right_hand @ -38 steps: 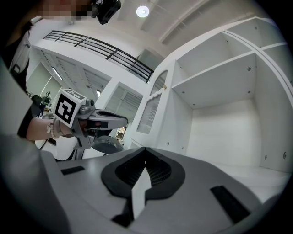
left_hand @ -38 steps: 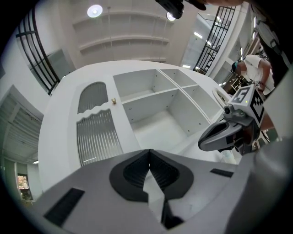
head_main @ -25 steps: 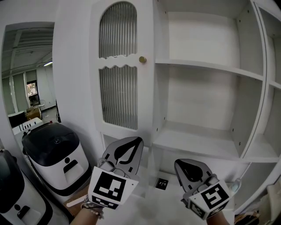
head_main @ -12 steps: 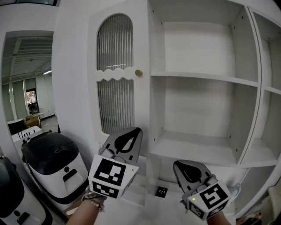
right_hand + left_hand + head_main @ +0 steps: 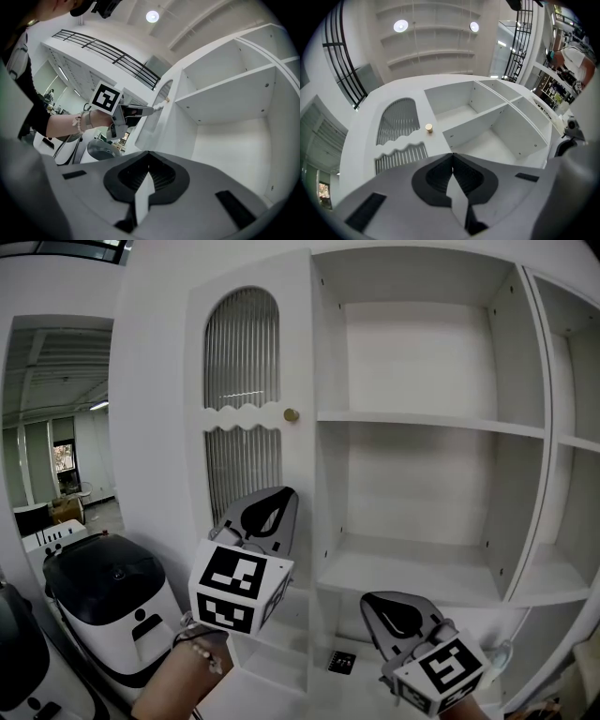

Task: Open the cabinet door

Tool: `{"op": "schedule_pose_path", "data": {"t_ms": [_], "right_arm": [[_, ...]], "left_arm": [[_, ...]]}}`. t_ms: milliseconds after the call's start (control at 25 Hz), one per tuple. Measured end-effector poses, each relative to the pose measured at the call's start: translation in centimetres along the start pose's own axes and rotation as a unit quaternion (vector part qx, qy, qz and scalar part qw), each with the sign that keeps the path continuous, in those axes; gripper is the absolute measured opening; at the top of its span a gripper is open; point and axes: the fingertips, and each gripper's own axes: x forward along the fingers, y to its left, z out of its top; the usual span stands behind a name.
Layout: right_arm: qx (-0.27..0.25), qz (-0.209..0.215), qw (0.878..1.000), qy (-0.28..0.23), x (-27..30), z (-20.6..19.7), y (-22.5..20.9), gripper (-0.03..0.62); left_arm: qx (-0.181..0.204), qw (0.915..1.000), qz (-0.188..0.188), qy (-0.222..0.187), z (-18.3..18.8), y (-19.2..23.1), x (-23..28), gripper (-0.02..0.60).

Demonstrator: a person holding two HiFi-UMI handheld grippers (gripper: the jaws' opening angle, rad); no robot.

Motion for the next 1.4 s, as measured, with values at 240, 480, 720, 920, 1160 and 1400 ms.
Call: {"op": "schedule_pose_path", "data": {"t_ms": [240, 480, 720, 920, 1160, 1400], "right_arm": [[-0.008, 0.009, 1.0, -0.013, 0.5, 0.2, -0.1, 0.0], [-0.012, 0.012, 1.0, -0.017, 0.7, 0.9, 0.0, 0.0], [-0.013, 0.025, 1.0, -0.009, 0.9, 0.5, 0.4, 0.0], [-0.011, 0.027, 1.0, -0.007, 0.6, 0.7, 0.4, 0.0], [-0.01, 0.021, 1.0, -0.006, 0.2, 0.7, 0.3, 0.0], [-0.013, 0.018, 1.0, -0.005, -0.2, 0.6, -0.1, 0.0]], "left_arm": [[-0.001, 0.9992, 0.009, -0.038, 2.5, 1.4, 1.7, 0.021], [0.012, 0.9987, 0.021, -0.044, 3.8, 2.8, 3.2, 0.057], [0.021, 0.9979, 0.03, -0.053, 5.2, 4.2, 4.6, 0.087], [0.043, 0.9965, 0.047, -0.054, 6.2, 5.3, 6.0, 0.102], [0.072, 0.9943, 0.062, -0.048, 6.4, 6.0, 7.5, 0.118], [0.067, 0.9947, 0.066, -0.041, 6.0, 6.3, 8.4, 0.118]]}}
